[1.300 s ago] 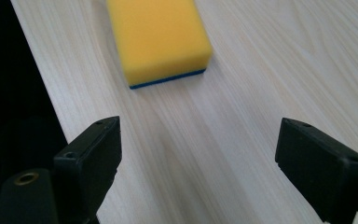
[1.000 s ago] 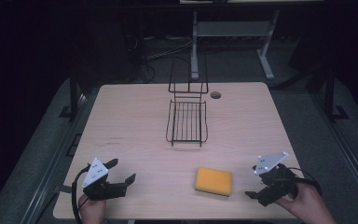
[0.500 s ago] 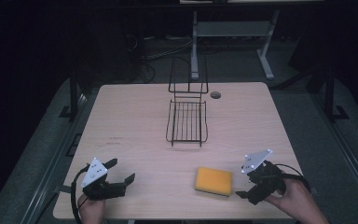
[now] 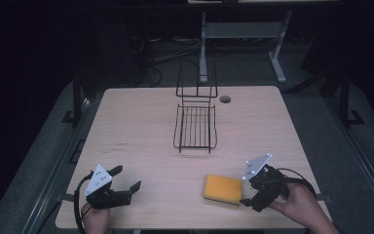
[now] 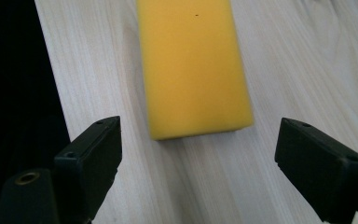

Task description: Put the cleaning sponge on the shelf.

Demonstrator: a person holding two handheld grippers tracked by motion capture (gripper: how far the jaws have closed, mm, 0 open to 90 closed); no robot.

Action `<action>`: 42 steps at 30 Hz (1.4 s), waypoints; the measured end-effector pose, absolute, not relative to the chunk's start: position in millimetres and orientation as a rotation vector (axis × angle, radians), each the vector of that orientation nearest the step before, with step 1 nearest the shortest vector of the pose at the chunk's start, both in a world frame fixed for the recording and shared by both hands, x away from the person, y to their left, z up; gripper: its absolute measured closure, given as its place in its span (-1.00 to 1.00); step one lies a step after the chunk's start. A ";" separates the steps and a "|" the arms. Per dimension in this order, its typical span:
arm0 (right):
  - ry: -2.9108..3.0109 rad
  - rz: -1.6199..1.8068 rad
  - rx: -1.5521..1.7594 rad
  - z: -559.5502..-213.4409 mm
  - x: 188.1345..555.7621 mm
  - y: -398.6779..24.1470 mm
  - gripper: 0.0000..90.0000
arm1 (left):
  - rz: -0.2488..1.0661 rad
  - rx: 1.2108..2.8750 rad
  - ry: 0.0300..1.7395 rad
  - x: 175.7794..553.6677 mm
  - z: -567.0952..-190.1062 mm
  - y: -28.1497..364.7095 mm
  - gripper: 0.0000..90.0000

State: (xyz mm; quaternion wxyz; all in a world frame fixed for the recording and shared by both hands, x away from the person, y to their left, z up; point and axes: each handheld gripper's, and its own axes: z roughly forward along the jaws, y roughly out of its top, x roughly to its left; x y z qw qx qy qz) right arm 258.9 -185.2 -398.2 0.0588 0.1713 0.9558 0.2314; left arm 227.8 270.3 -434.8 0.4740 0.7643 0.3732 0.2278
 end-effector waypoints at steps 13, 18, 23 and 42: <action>2.931 0.682 0.467 -399.3 268.2 -166.2 -0.68 | 0.552 1.867 0.913 228.0 -434.9 270.7 -0.71; 2.945 0.670 0.449 -400.9 271.2 -160.3 -0.68 | 0.553 1.867 0.913 228.0 -434.7 270.7 -0.71; 2.958 0.659 0.435 -403.3 274.1 -154.6 -0.68 | 0.551 1.866 0.912 227.9 -434.6 270.9 -0.71; 3.006 0.569 0.383 -404.5 283.5 -129.6 -0.68 | 0.551 1.860 0.916 227.7 -434.3 271.8 -0.71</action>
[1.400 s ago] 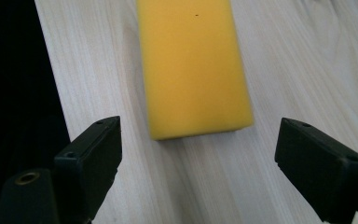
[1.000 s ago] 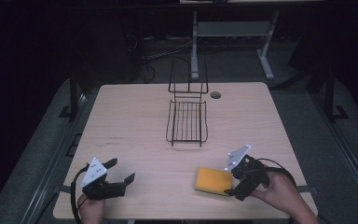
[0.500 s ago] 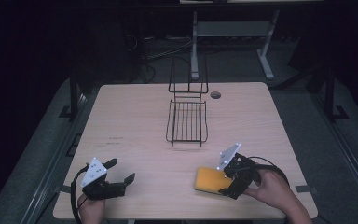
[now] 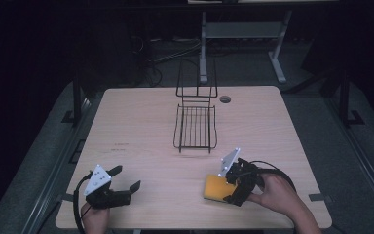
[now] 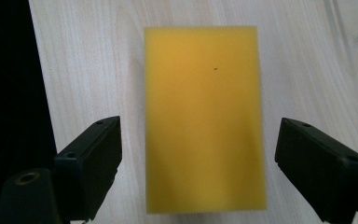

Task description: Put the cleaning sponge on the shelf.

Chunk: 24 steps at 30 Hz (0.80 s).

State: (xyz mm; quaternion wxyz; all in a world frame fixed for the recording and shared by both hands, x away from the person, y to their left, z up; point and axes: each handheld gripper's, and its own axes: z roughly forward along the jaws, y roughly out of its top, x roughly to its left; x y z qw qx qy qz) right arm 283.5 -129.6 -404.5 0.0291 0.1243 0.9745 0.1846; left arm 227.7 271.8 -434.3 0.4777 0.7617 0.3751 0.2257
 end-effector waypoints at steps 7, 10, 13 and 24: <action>3.027 0.537 0.377 -409.4 287.4 -122.0 -0.68 | 0.552 1.859 0.916 227.7 -434.1 272.5 -0.71; 3.030 0.529 0.365 -411.0 288.1 -118.9 -0.68 | 0.552 1.859 0.916 227.7 -434.1 272.5 -0.71; 3.035 0.518 0.367 -412.7 289.3 -116.0 -0.68 | 0.552 1.858 0.915 227.6 -434.1 272.4 -0.71; 3.056 0.460 0.341 -423.3 292.5 -107.1 -0.68 | 0.552 1.858 0.915 227.7 -434.1 272.5 -0.71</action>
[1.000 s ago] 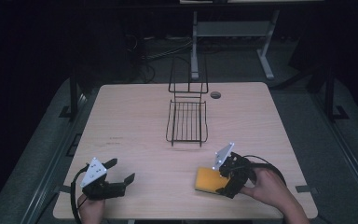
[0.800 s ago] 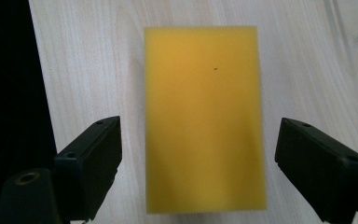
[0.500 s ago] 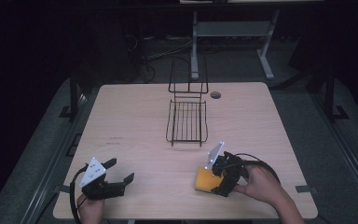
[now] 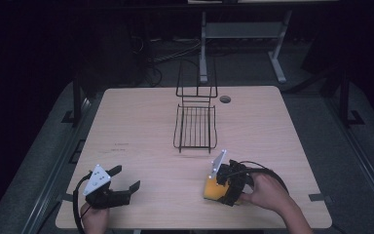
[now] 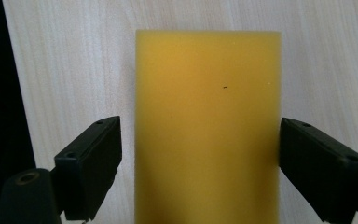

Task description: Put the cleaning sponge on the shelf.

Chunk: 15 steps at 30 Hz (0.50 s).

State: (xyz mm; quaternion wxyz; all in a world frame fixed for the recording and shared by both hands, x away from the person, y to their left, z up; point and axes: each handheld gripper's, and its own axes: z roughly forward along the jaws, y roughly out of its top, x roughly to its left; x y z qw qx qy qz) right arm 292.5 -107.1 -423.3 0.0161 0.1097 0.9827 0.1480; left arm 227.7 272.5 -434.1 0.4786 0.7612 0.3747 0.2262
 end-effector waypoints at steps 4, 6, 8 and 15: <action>3.061 0.438 0.337 -426.6 293.4 -104.4 -0.68 | 0.553 1.857 0.915 227.5 -433.8 272.6 -0.71; 3.063 0.434 0.335 -427.7 293.7 -103.6 -0.68 | 0.552 1.856 0.916 227.4 -433.9 272.6 -0.71; 3.064 0.423 0.330 -429.6 293.8 -102.5 -0.68 | 0.552 1.857 0.916 227.4 -433.8 272.7 -0.71; 3.074 0.401 0.338 -436.6 293.7 -100.8 -0.68 | 0.554 1.857 0.915 227.5 -433.8 272.9 -0.71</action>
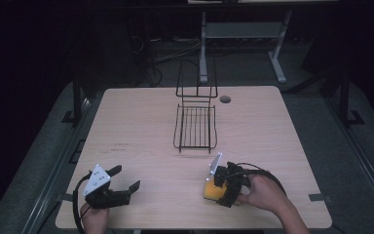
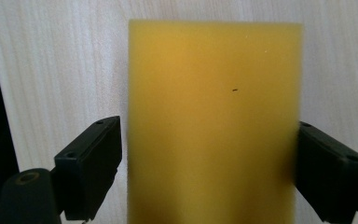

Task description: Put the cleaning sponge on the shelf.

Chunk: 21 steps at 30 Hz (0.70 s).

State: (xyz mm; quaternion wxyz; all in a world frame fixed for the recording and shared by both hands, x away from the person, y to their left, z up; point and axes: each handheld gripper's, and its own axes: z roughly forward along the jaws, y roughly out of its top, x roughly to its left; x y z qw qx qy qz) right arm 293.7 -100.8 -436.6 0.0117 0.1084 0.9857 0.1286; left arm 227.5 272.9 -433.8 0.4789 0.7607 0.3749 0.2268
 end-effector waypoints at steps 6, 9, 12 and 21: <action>3.068 0.389 0.323 -440.8 294.0 -99.9 -0.66 | 0.553 1.859 0.914 227.3 -433.5 273.1 -0.71; 3.064 0.392 0.331 -441.7 294.1 -100.4 -0.61 | 0.551 1.858 0.916 227.4 -433.6 273.5 -0.71; 3.065 0.377 0.331 -442.6 294.4 -100.9 -0.61 | 0.553 1.854 0.920 227.5 -433.4 274.3 -0.71; 3.063 0.381 0.316 -442.8 295.2 -101.2 -0.54 | 0.547 1.855 0.915 227.7 -433.9 273.3 -0.71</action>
